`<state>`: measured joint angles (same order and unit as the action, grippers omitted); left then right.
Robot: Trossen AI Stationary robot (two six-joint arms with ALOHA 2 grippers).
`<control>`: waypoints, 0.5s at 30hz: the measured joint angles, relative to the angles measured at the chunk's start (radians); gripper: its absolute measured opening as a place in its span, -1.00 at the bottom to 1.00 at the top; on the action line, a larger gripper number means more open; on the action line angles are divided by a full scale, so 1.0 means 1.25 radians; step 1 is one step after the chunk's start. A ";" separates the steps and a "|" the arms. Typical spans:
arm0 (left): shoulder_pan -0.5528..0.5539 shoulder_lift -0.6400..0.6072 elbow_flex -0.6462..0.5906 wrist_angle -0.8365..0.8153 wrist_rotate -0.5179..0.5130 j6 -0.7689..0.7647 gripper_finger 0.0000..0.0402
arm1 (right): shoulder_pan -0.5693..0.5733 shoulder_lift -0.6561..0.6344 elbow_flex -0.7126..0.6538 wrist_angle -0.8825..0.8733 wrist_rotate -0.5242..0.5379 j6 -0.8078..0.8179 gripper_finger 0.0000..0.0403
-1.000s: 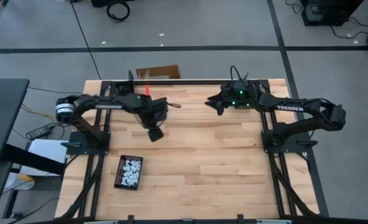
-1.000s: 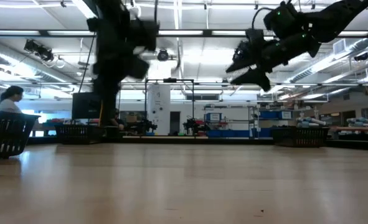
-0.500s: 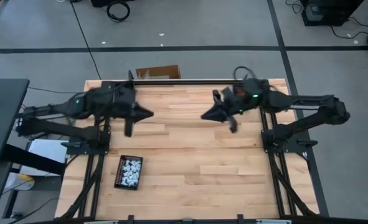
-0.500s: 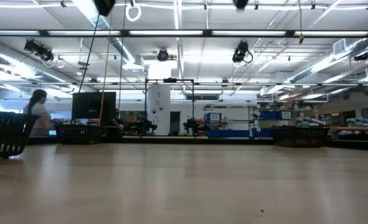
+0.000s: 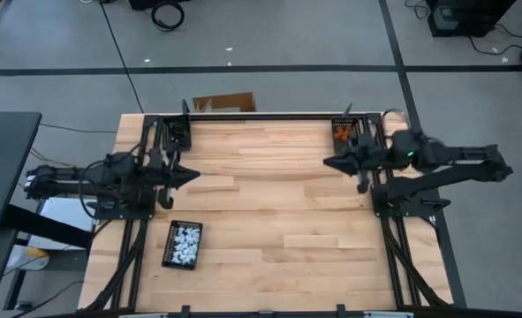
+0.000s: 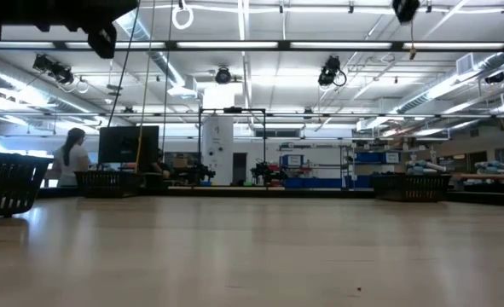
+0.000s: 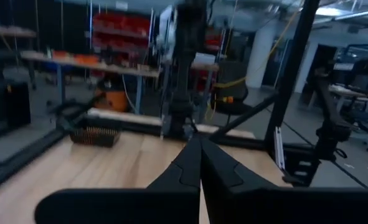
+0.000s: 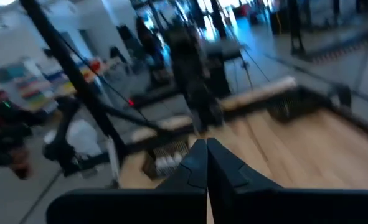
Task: Sort Halloween decoration
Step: Return to Home Position
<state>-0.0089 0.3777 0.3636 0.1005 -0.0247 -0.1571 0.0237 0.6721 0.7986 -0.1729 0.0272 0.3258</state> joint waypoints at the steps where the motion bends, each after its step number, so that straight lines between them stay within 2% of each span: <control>1: 0.000 -0.014 -0.012 0.014 0.000 0.013 -0.96 | 0.005 -0.013 -0.032 0.000 0.006 0.016 -0.98; 5: -0.001 -0.080 -0.086 0.072 0.000 0.023 -0.96 | 0.040 -0.062 -0.163 0.090 0.091 0.027 -0.99; 7: -0.001 -0.107 -0.121 0.073 0.001 -0.001 -0.96 | 0.051 -0.090 -0.219 0.143 0.108 0.026 -0.99; 11: 0.000 -0.141 -0.176 0.070 0.003 -0.009 -0.96 | 0.055 -0.154 -0.295 0.134 0.083 0.049 -0.99; 15: 0.009 -0.168 -0.197 0.061 0.002 -0.008 -0.96 | 0.055 -0.258 -0.364 0.127 0.147 0.026 -0.99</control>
<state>0.0023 0.1677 0.1173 0.1774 -0.0216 -0.1677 0.0921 0.3494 0.3442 -0.0136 0.2104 0.3589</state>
